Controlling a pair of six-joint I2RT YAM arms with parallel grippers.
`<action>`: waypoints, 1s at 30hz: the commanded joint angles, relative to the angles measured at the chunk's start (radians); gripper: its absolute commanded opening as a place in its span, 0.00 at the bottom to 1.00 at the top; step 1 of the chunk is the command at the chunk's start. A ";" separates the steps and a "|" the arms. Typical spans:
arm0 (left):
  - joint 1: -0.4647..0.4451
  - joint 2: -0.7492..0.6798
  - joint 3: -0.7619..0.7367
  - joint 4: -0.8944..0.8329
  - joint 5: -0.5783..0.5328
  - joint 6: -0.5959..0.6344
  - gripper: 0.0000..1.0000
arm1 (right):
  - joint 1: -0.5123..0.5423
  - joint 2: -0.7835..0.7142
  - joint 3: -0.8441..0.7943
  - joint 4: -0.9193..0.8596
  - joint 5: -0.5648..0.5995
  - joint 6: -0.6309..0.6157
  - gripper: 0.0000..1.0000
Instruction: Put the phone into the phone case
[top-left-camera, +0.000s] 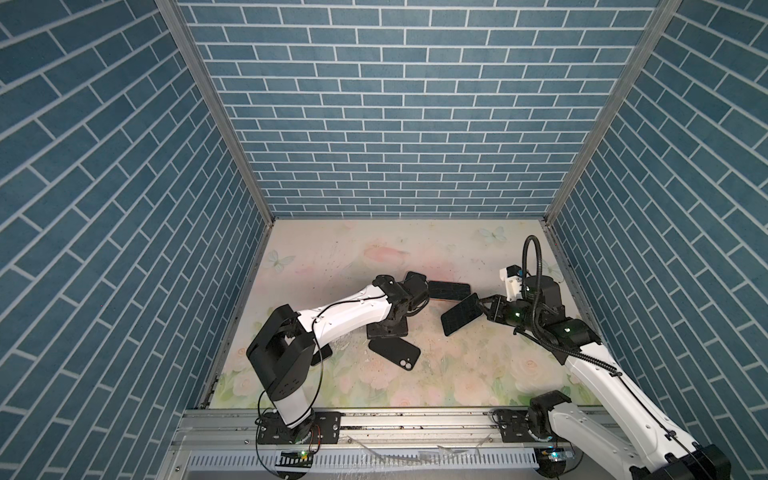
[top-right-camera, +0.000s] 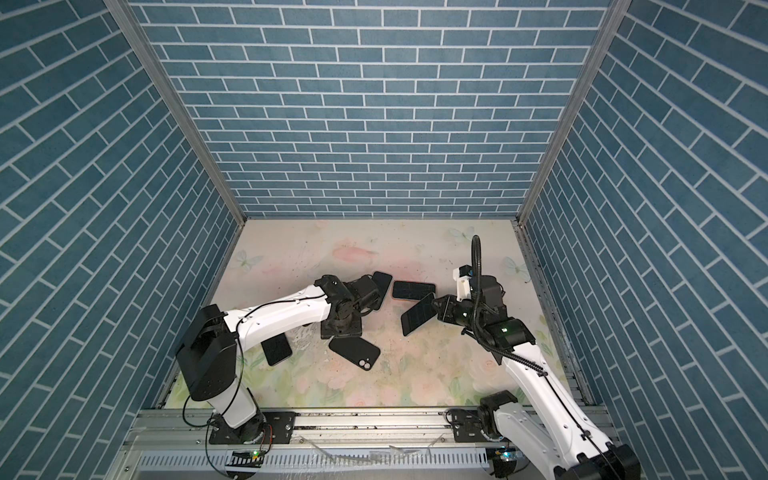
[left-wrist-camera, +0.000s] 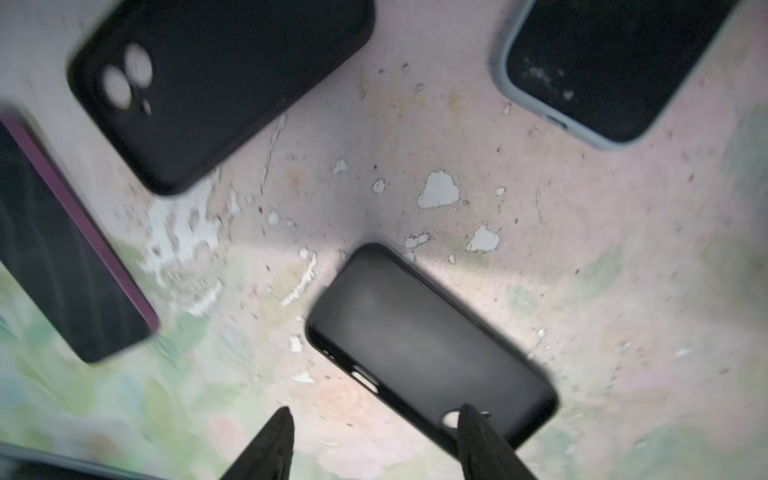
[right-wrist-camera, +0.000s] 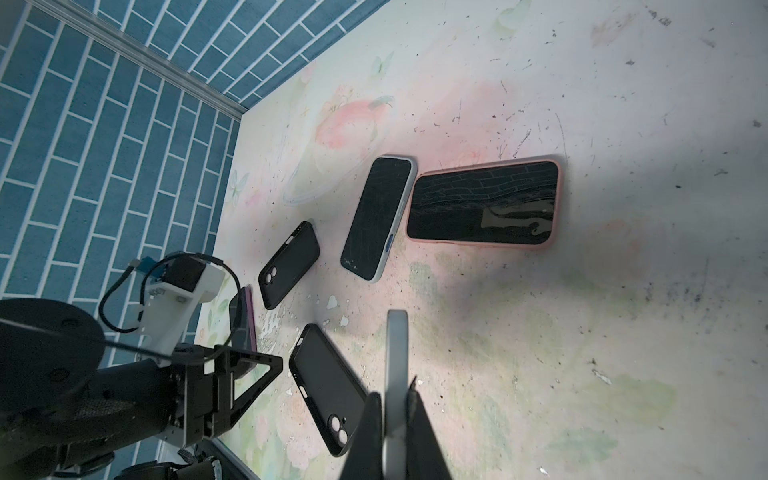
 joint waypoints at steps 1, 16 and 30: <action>0.007 -0.050 -0.045 -0.071 -0.118 0.469 0.59 | -0.007 0.000 0.040 0.041 -0.022 -0.017 0.00; 0.170 0.032 -0.188 0.277 0.178 0.646 0.53 | -0.008 0.048 0.081 0.043 -0.018 -0.003 0.00; 0.225 0.128 -0.204 0.347 0.181 0.609 0.27 | -0.011 0.067 0.087 0.035 -0.010 -0.017 0.00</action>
